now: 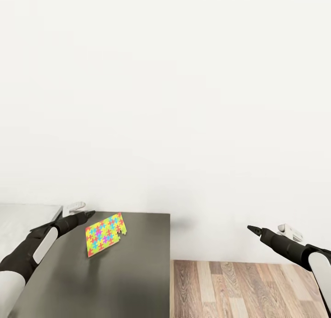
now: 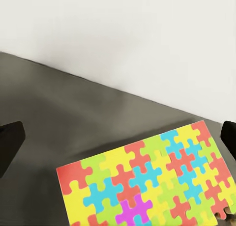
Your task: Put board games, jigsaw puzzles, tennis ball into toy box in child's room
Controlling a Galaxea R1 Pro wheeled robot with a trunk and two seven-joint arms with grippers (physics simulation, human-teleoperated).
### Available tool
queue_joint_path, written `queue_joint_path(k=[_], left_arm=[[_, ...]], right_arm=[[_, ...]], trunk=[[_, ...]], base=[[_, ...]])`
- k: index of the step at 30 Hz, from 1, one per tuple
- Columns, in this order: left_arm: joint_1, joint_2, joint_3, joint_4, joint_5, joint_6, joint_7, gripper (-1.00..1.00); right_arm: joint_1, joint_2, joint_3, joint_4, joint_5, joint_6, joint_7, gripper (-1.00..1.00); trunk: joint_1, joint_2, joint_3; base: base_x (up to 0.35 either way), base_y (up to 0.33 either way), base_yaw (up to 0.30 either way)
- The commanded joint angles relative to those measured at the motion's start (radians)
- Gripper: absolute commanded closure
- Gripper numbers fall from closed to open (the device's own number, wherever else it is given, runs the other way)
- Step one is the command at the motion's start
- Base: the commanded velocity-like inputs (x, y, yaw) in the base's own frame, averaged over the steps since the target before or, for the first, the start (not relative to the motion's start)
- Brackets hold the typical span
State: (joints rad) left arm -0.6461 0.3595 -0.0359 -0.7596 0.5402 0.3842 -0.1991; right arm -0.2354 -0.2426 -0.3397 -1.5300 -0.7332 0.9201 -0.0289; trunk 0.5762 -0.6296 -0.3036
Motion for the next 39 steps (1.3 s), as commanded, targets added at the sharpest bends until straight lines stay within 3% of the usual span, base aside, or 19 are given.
queue_joint_path(k=[1, 27, 39], left_arm=[[0.0, 0.001, -0.002, -0.001, 0.008, 0.003, 0.001, -1.0], [0.0, 0.0, -0.009, -0.001, 0.007, -0.001, -0.013, -1.0], [0.002, 0.0, -0.011, -0.003, 0.014, -0.067, -0.016, -1.0]], right_arm=[[-0.001, 0.0, -0.001, -0.001, -0.005, 0.005, -0.003, -1.0], [-0.001, 0.002, -0.001, -0.001, -0.005, 0.005, -0.002, -1.0], [-0.001, 0.002, -0.001, -0.001, -0.005, 0.005, -0.002, -1.0]], trunk=[[0.0, -0.001, -0.003], [0.0, -0.001, -0.046], [0.0, -0.001, -0.066]], base=[[0.0, 0.0, 0.0], [0.0, 0.0, 0.0], [0.0, 0.0, 0.0]])
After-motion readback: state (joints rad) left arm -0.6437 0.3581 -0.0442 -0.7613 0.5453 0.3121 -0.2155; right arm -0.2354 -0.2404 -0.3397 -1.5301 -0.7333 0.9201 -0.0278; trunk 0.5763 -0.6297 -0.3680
